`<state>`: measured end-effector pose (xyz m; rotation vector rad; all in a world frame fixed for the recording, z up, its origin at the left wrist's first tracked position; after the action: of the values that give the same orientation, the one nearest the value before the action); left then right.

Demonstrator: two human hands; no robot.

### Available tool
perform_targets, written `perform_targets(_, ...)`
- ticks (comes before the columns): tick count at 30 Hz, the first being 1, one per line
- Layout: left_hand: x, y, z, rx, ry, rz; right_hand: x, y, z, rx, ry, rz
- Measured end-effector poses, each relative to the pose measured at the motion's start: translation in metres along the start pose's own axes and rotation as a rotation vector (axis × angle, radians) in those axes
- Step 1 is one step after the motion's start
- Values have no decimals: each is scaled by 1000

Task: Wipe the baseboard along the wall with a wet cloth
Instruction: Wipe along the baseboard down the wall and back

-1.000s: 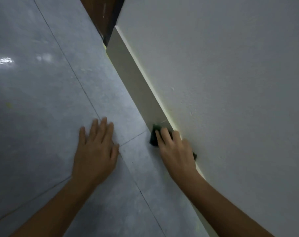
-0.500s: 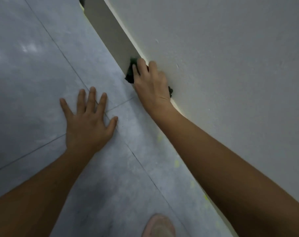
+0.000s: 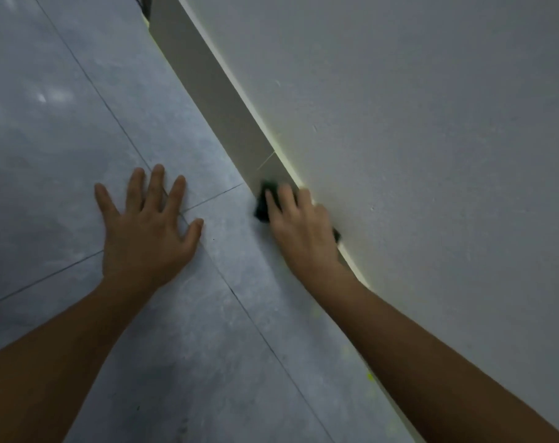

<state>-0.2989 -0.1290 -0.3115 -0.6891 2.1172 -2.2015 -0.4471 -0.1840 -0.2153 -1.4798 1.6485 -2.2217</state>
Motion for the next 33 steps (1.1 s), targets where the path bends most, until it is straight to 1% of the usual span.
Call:
perform_targets(2,0,-1,1,-3,-10,-2,-8,-2,43,-19,36,-11)
perform_targets(4,3,-2,3,-4,-3,1,-13,6,46,-23,69,-27)
perform_targets(6,2,-1,2,-9,4,7,-18,19,10,-64,87,19)
perform_targets(9,2,-2,1,-12,13,-1,-10,41,-80,-172,153,164)
perform_targets(11,2,-3,1,-12,15,-3,-1,57,-138,-266,202,202)
perform_targets(13,1,-3,1,-9,12,-6,4,66,-172,-333,213,189)
perform_targets(14,1,-3,1,-9,11,-5,4,66,-173,-328,203,193)
perform_targets(16,1,-2,1,-24,9,3,-1,63,-150,-281,196,237)
perform_targets(19,1,-2,1,-29,16,2,-12,42,-76,-154,234,295)
perform_targets(20,1,-1,0,-33,18,3,-20,38,-49,-149,228,318)
perform_targets(22,0,-2,-2,-44,13,3,-38,38,-8,-194,193,352)
perform_targets(25,5,-5,0,-55,31,0,-33,40,3,-153,226,299)
perform_targets(28,3,-5,0,-52,30,3,-16,42,-47,-93,248,269)
perform_targets(31,4,-2,0,-49,44,13,-5,60,-139,-180,264,289)
perform_targets(33,0,-2,-1,-30,37,4,6,72,-198,-292,281,281)
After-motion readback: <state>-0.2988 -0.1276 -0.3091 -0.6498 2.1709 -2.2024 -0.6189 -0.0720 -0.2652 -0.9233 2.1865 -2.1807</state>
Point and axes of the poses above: each hand's wrist, its own z-axis towards the middle knuckle, its own y-axis out of the palm, x = y × z, the point moved 8 cm from there along z, towards the middle knuckle
